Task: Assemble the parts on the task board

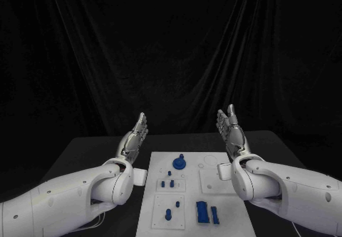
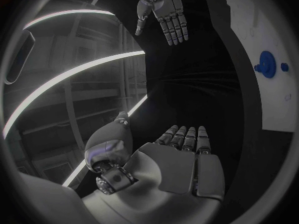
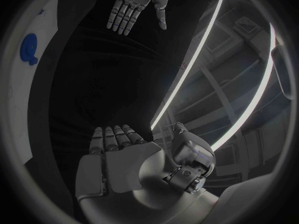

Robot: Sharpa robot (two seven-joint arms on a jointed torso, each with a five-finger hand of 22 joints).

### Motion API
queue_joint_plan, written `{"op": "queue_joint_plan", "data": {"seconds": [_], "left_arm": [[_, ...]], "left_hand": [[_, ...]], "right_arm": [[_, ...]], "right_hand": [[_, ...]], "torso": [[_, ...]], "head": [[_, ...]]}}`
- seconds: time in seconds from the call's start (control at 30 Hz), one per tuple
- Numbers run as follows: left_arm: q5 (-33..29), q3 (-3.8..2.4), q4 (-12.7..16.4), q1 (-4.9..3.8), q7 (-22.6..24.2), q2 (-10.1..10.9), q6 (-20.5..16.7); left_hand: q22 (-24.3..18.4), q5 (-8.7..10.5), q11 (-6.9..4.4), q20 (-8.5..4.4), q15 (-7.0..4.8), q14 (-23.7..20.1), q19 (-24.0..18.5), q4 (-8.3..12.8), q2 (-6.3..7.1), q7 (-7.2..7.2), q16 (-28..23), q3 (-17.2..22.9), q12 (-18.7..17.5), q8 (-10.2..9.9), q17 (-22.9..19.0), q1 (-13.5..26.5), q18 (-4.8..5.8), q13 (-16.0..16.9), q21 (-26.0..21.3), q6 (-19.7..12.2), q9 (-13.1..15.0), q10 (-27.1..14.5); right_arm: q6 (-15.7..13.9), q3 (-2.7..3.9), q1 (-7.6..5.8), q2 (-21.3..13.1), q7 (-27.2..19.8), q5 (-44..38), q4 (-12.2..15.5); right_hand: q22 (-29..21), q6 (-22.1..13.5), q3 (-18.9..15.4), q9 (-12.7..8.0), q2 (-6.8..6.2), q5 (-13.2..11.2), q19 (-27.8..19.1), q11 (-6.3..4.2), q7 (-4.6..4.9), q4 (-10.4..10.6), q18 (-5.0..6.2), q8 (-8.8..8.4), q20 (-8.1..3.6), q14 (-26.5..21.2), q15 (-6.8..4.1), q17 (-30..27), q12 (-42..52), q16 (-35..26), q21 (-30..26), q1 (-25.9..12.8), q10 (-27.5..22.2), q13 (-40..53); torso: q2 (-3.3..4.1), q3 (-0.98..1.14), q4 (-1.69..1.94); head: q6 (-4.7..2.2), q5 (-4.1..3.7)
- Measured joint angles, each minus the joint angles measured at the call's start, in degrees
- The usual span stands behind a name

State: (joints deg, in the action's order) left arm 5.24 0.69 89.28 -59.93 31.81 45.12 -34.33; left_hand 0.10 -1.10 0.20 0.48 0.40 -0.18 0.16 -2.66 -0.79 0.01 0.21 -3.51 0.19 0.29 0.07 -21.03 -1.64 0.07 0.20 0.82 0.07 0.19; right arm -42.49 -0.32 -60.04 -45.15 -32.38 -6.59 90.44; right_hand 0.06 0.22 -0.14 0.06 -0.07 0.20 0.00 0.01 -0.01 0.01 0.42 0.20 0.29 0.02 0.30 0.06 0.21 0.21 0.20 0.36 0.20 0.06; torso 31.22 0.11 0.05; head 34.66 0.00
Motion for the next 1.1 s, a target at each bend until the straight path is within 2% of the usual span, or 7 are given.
{"op": "queue_joint_plan", "data": {"seconds": [0.07,0.17,0.23,0.3,0.7,0.87,1.1], "left_arm": [[-1.21,-0.37,0.28,-0.02,-0.58,-0.19,-2.50],[-2.47,-0.60,0.47,-0.04,-1.18,-0.31,-5.07],[-2.99,-0.61,0.49,-0.04,-1.48,-0.32,-6.10],[-3.48,-0.61,0.50,-0.04,-1.77,-0.32,-6.93],[-4.67,-0.61,0.51,-0.04,-2.44,-0.32,-8.76],[-4.86,-0.61,0.52,-0.04,-2.52,-0.32,-9.06],[-4.98,-0.61,0.52,-0.04,-2.59,-0.32,-9.21]], "left_hand": [[0.00,0.06,0.00,0.00,0.00,0.00,0.00,0.87,0.19,-0.01,0.00,0.87,0.00,0.00,0.00,1.67,0.00,0.00,0.00,-0.01,0.00,0.00],[0.00,0.50,0.00,-0.21,0.00,0.00,-0.21,1.61,0.45,0.03,0.00,1.86,0.00,0.00,0.01,3.97,0.03,0.00,0.00,-0.04,0.00,0.00],[0.00,0.50,0.00,-0.21,0.00,0.00,-0.21,2.00,0.54,-0.01,0.00,2.34,0.00,0.00,0.01,5.50,0.91,0.01,0.00,-0.41,0.01,0.00],[0.00,0.62,0.00,-0.21,0.00,0.00,-0.21,2.19,0.60,-0.01,0.00,2.52,0.00,0.00,0.02,6.70,0.91,0.01,0.00,-0.41,0.01,0.00],[-0.05,0.73,0.01,-0.21,0.01,0.00,-0.21,2.65,0.83,-0.01,0.00,3.04,0.00,0.00,0.03,12.39,0.89,0.02,0.00,-0.41,0.02,0.00],[-0.05,0.73,0.01,-0.20,0.01,0.00,-0.21,2.66,0.81,-0.01,0.00,3.31,0.00,0.00,0.02,20.43,0.88,0.03,0.00,-0.41,0.02,0.00],[-0.05,0.73,0.01,-0.20,0.01,0.00,-0.21,2.66,0.83,-0.01,0.00,3.31,0.00,0.00,-0.02,20.67,0.88,0.02,0.00,-0.41,0.03,0.01]], "right_arm": [[-0.23,0.23,-0.03,0.37,0.48,1.91,-0.35],[-0.47,0.26,-0.03,0.46,0.98,3.67,-0.48],[-0.58,0.26,-0.03,0.46,1.21,4.33,-0.51],[-0.68,0.26,-0.03,0.46,1.42,4.92,-0.52],[-0.94,0.26,-0.03,0.46,1.91,6.29,-0.52],[-0.99,0.26,-0.03,0.46,1.99,6.51,-0.53],[-1.03,0.26,-0.03,0.46,2.05,6.64,-0.53]], "right_hand": [[0.00,0.00,0.00,0.00,0.00,0.00,0.00,0.00,0.00,0.00,0.00,0.00,0.00,0.00,0.00,0.00,0.00,0.00,0.00,0.00,0.00,0.00],[0.00,0.00,0.00,0.00,0.00,0.00,0.00,0.00,0.00,0.00,0.00,0.00,0.00,0.00,0.00,0.00,0.00,0.00,0.00,0.00,0.00,0.00],[0.01,0.00,0.00,0.00,0.00,0.00,0.00,0.00,0.00,0.00,0.00,0.00,0.00,0.00,0.00,0.00,0.00,0.00,0.00,0.00,0.00,0.01],[0.01,0.00,0.00,0.01,0.00,0.00,0.00,0.00,0.00,0.00,0.00,0.00,0.00,0.00,0.00,0.00,0.00,0.00,0.00,0.00,0.00,0.01],[0.01,0.00,0.00,0.02,0.00,0.01,0.00,0.00,0.00,0.00,0.01,0.00,0.00,0.00,0.00,0.01,0.01,0.00,0.00,0.01,0.00,0.02],[0.02,0.00,0.00,0.03,0.00,0.01,0.00,0.00,0.00,0.00,0.01,0.00,0.01,0.00,0.00,0.01,0.01,0.00,0.00,0.01,0.00,0.02],[0.02,0.00,0.00,0.04,0.00,0.01,0.00,0.00,0.00,0.00,0.01,0.00,0.01,0.00,0.00,0.02,0.01,0.00,0.00,0.01,0.00,0.03]], "torso": [[-0.01,-0.04,-0.02],[-0.03,-0.07,-0.04],[-0.03,-0.09,-0.04],[-0.03,-0.09,-0.04],[-0.04,-0.11,-0.05],[-0.04,-0.11,-0.05],[-0.04,-0.11,-0.05]], "head": [[-0.17,0.00],[-0.25,-0.01],[-0.27,-0.01],[-0.28,-0.01],[-0.28,-0.01],[-0.28,-0.01],[-0.29,-0.01]]}}
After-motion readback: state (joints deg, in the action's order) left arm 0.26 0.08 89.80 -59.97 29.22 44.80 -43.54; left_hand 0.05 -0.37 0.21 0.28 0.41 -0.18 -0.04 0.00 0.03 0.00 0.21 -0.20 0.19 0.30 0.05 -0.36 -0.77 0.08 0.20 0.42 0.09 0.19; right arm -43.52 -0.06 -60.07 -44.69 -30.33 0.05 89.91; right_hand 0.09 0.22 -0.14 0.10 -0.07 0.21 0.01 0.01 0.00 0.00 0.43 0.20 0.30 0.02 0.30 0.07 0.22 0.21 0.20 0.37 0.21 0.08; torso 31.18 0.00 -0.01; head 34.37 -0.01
